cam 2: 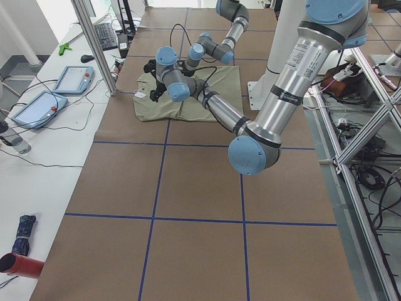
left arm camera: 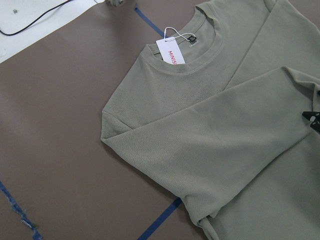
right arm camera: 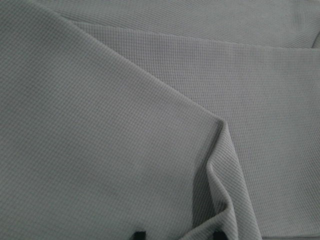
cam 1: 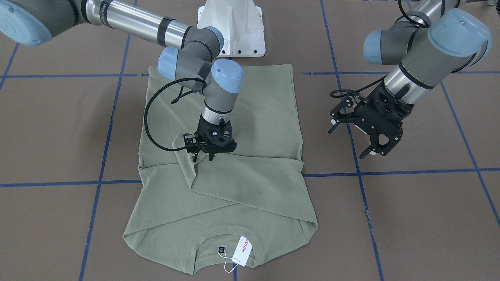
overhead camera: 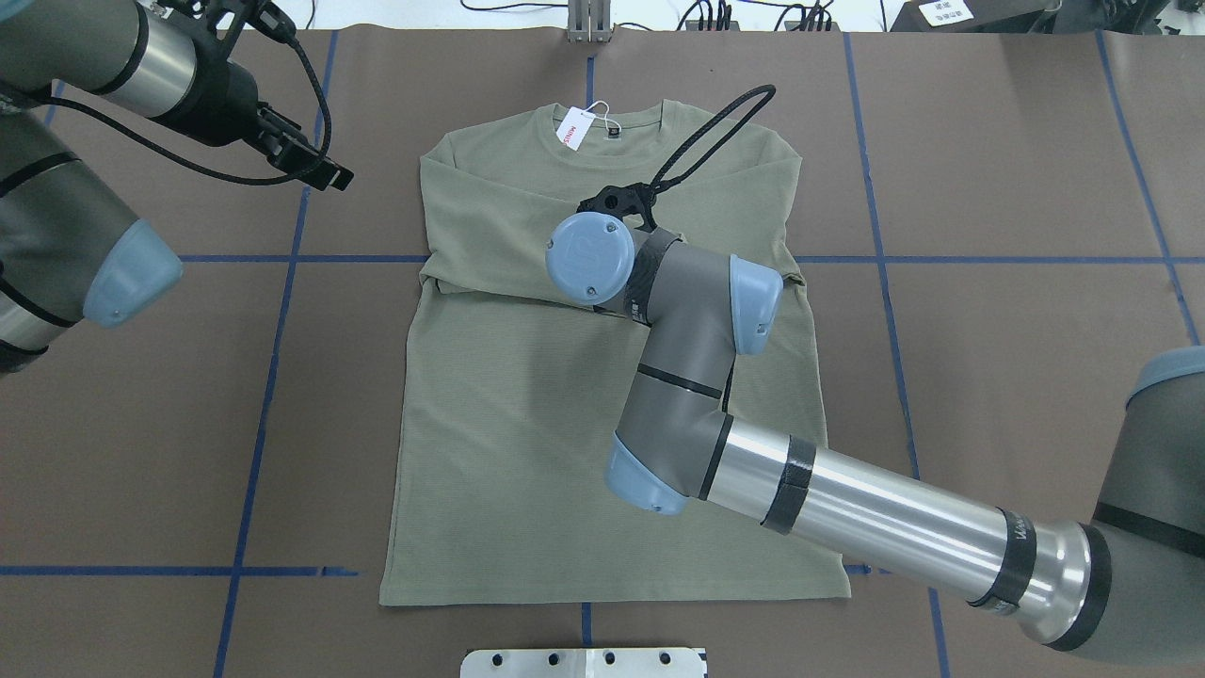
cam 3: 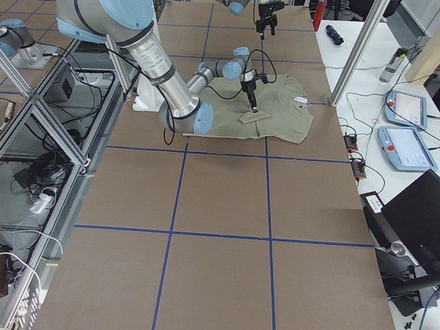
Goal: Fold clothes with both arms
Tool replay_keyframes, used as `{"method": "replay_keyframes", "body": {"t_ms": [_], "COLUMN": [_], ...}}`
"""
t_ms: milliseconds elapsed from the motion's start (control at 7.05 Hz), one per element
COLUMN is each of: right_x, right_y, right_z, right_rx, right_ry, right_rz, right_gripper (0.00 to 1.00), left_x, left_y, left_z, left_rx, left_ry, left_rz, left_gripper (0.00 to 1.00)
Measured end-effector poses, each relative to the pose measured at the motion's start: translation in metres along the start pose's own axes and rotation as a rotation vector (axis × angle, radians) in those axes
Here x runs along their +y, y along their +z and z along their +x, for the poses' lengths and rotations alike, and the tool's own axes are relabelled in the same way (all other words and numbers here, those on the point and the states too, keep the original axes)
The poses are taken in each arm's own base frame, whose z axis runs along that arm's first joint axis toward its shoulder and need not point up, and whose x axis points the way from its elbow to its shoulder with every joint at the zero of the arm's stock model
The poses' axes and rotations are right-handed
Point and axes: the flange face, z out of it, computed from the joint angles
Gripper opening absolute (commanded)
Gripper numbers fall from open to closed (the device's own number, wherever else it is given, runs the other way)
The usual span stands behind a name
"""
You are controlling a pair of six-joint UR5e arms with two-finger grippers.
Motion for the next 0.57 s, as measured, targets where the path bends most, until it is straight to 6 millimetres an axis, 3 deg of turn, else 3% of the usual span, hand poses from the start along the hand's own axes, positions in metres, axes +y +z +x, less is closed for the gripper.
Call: {"method": "replay_keyframes", "body": {"t_ms": [283,567], "right_x": [0.0015,0.0044], "right_y": [-0.0071,-0.0039], "right_z": [0.0033,0.0083], "right_rx": [0.01,0.023], "right_ry": [-0.001,-0.002], "right_rz": [-0.006,-0.009], "right_gripper": [0.0,0.0], "left_x": [0.0,0.0001], "left_y": [0.0,0.0002], "left_z": [0.0,0.0002], "left_rx": [0.0,0.001], "left_ry": [0.0,0.001], "left_rz": [0.0,0.0], "left_gripper": [1.0,1.0]}}
